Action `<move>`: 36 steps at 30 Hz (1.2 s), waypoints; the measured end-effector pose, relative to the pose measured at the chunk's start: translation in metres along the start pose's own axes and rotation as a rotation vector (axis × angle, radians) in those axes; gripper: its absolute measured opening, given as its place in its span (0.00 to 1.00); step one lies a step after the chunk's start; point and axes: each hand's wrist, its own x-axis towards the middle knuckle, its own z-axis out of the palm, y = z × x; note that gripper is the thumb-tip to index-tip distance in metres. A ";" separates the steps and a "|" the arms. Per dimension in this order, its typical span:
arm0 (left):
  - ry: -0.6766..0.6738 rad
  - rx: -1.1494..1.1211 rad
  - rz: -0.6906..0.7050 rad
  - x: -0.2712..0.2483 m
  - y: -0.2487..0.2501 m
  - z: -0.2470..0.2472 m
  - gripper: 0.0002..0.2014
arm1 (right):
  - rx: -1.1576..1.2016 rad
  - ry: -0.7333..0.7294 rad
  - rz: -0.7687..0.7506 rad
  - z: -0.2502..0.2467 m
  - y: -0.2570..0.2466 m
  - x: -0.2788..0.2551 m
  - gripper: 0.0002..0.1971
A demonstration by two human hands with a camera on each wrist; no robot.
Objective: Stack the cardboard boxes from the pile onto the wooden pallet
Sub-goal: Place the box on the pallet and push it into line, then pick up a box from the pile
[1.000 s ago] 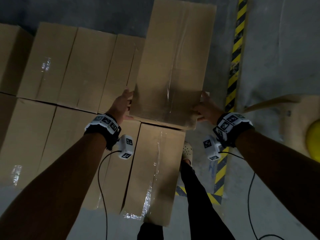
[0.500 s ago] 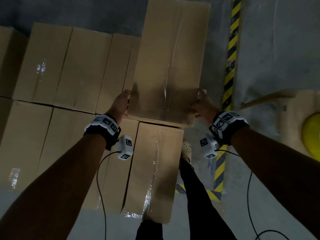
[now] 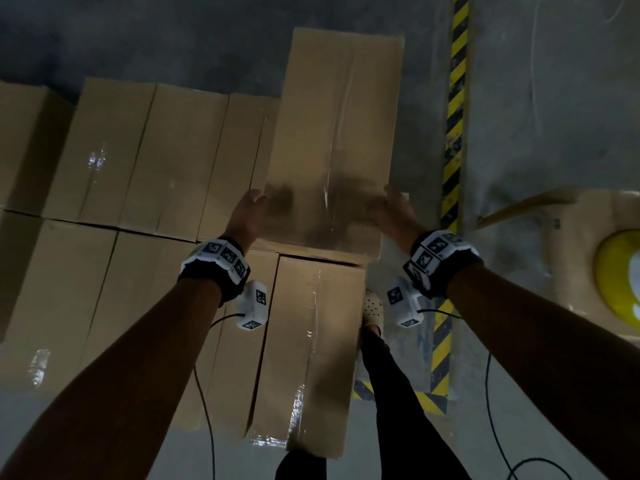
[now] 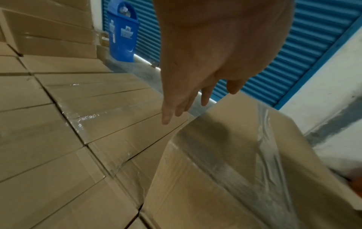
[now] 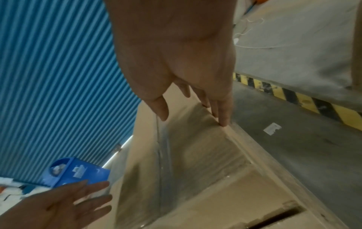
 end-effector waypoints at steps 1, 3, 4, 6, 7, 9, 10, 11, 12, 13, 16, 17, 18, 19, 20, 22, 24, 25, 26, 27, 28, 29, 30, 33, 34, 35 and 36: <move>0.011 0.031 0.048 -0.009 0.005 -0.004 0.19 | -0.006 0.007 -0.019 -0.001 -0.007 -0.007 0.34; 0.026 0.059 0.113 -0.029 0.020 -0.013 0.19 | -0.013 0.044 -0.081 -0.003 -0.026 -0.028 0.36; 0.037 0.062 0.151 -0.037 0.026 -0.019 0.20 | -0.031 0.068 -0.123 -0.003 -0.037 -0.041 0.36; 0.085 0.089 0.267 -0.068 0.045 -0.032 0.21 | -0.038 0.105 -0.242 -0.001 -0.057 -0.072 0.36; 0.101 0.089 0.323 -0.085 0.052 -0.040 0.21 | -0.017 0.115 -0.304 0.000 -0.066 -0.090 0.36; 0.111 0.039 0.464 -0.119 0.063 -0.057 0.20 | 0.014 0.153 -0.438 0.001 -0.084 -0.134 0.35; 0.130 0.006 0.527 -0.139 0.067 -0.067 0.20 | 0.029 0.173 -0.496 0.001 -0.091 -0.160 0.35; 0.148 -0.016 0.590 -0.158 0.071 -0.077 0.19 | 0.055 0.194 -0.547 0.000 -0.097 -0.186 0.35; 0.165 -0.032 0.655 -0.179 0.074 -0.088 0.19 | 0.088 0.214 -0.595 -0.001 -0.103 -0.213 0.34; 0.180 -0.047 0.715 -0.201 0.077 -0.099 0.20 | 0.124 0.229 -0.635 -0.002 -0.107 -0.242 0.34; 0.216 -0.039 0.839 -0.272 0.083 -0.128 0.22 | 0.207 0.260 -0.740 -0.005 -0.115 -0.328 0.34; 0.228 -0.045 0.879 -0.298 0.084 -0.137 0.23 | 0.220 0.281 -0.771 -0.005 -0.116 -0.356 0.33; 0.238 -0.051 0.919 -0.322 0.083 -0.146 0.24 | 0.224 0.306 -0.800 -0.006 -0.117 -0.385 0.33; 0.248 -0.050 0.957 -0.347 0.081 -0.153 0.24 | 0.222 0.335 -0.825 -0.006 -0.117 -0.411 0.33; 0.258 -0.042 0.993 -0.368 0.077 -0.159 0.24 | 0.212 0.359 -0.849 -0.006 -0.116 -0.436 0.34; 0.284 -0.019 1.049 -0.407 0.066 -0.169 0.25 | 0.187 0.397 -0.907 -0.004 -0.111 -0.481 0.34; 0.313 -0.022 1.095 -0.445 0.053 -0.175 0.26 | 0.116 0.452 -0.999 -0.001 -0.101 -0.519 0.35; 0.324 -0.031 1.118 -0.465 0.047 -0.177 0.27 | 0.073 0.480 -1.054 0.001 -0.094 -0.536 0.35; 0.334 -0.040 1.144 -0.486 0.039 -0.178 0.27 | 0.043 0.501 -1.103 0.003 -0.086 -0.553 0.35; 0.341 -0.047 1.168 -0.506 0.032 -0.178 0.27 | 0.030 0.517 -1.142 0.004 -0.079 -0.568 0.35; 0.348 -0.048 1.189 -0.526 0.024 -0.178 0.28 | 0.027 0.530 -1.168 0.006 -0.071 -0.583 0.35; 0.360 -0.043 1.206 -0.546 0.014 -0.177 0.29 | 0.029 0.540 -1.184 0.007 -0.062 -0.597 0.35; 0.380 -0.029 1.220 -0.564 0.003 -0.175 0.29 | 0.030 0.548 -1.193 0.009 -0.053 -0.611 0.35; 0.463 0.038 1.214 -0.611 -0.037 -0.167 0.30 | 0.005 0.529 -1.215 0.018 -0.020 -0.650 0.36; 0.486 0.059 1.200 -0.625 -0.054 -0.164 0.30 | -0.011 0.512 -1.224 0.023 -0.006 -0.663 0.36; 0.501 0.069 1.186 -0.639 -0.072 -0.160 0.30 | -0.019 0.494 -1.245 0.029 0.008 -0.676 0.35; 0.513 0.075 1.167 -0.652 -0.091 -0.157 0.29 | -0.026 0.484 -1.266 0.036 0.021 -0.688 0.35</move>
